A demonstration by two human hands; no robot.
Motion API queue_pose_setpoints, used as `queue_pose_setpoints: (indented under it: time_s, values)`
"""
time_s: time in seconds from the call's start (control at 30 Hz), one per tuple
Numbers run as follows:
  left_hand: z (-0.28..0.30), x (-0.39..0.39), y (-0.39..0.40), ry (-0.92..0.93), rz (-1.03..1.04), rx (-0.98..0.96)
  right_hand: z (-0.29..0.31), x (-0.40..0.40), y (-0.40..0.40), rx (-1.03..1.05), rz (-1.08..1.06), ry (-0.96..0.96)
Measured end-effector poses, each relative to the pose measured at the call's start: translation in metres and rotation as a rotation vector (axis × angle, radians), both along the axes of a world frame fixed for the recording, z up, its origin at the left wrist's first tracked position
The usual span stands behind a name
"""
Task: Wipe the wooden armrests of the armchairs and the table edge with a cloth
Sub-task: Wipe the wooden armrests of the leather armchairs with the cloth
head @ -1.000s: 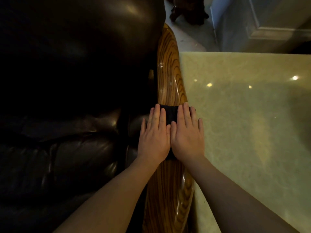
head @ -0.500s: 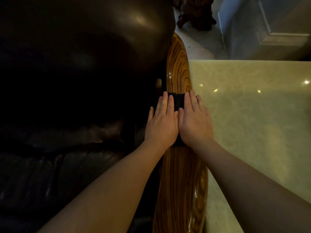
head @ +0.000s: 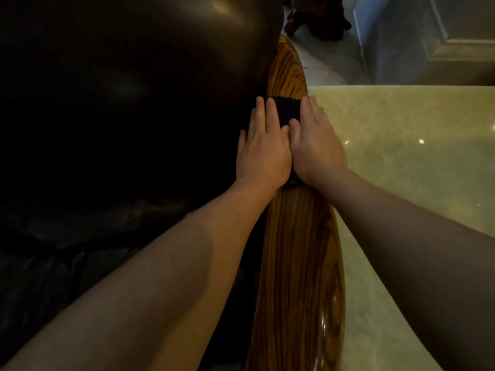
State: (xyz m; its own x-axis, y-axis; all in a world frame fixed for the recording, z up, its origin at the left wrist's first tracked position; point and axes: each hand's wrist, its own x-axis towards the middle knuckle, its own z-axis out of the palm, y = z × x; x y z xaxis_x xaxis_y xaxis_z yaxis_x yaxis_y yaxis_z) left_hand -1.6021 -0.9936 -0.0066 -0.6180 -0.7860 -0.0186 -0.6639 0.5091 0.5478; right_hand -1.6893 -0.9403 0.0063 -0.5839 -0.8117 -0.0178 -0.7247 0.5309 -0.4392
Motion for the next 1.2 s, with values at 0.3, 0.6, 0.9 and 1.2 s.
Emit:
queue_pose_setpoints:
  time_s: [0.3,0.6,0.9,1.2]
  values:
    - [0.004,-0.002,-0.002,-0.032,0.001,0.015,0.004,-0.001,0.002,-0.052,0.102,-0.017]
    - [-0.002,0.023,0.031,-0.097,-0.038,0.004,0.002,0.019,0.032,-0.073,0.067,-0.075]
    - [0.0,0.071,0.095,-0.103,-0.043,0.012,0.005,0.065,0.095,0.042,0.025,0.067]
    - [-0.011,0.123,0.159,-0.142,-0.052,-0.12,-0.005,0.122,0.161,0.066,-0.06,0.139]
